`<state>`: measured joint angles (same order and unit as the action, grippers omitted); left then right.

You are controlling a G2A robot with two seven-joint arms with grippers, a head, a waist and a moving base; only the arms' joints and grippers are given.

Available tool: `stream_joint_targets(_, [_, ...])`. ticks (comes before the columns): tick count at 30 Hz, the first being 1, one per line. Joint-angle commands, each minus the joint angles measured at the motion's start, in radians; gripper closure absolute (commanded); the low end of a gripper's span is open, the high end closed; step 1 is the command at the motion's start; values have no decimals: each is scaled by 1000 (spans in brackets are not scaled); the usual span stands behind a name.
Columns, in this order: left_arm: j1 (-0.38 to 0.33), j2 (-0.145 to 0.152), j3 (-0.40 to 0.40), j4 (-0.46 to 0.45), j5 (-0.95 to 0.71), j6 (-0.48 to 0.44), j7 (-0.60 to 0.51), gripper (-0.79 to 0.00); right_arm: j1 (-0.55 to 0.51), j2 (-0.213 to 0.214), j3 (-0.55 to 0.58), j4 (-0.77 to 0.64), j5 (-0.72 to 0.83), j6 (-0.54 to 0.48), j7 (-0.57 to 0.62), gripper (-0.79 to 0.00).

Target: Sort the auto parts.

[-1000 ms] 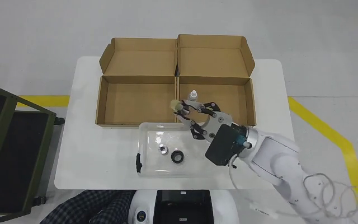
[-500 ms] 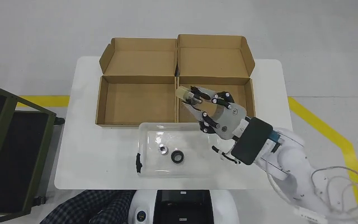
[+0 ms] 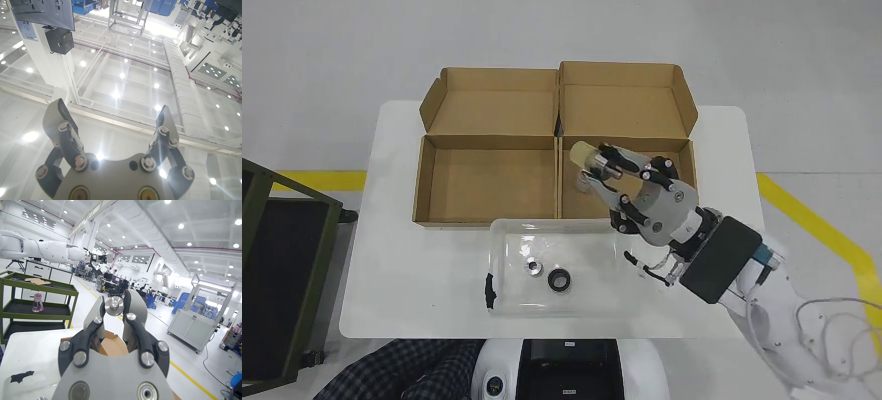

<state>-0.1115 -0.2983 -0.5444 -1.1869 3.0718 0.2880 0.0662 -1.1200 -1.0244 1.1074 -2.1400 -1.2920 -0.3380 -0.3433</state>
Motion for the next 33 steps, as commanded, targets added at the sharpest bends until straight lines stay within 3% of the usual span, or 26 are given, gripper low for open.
stream_joint_targets(1, [0, 0, 0, 0, 0, 0, 0, -785, -6, -1, 5, 1, -4, -4, -5, 0])
stream_joint_targets(14, [0, 0, 0, 0, 0, 0, 0, -785, -40, -6, 25, 46, -48, -43, 129, 0])
stream_joint_targets(20, [0, 0, 0, 0, 0, 0, 0, -785, -35, -6, 30, 88, -28, -119, 221, 0])
stream_joint_targets(33, [0, 0, 0, 0, 0, 0, 0, -785, -29, -10, 51, 226, 8, -155, 372, 0])
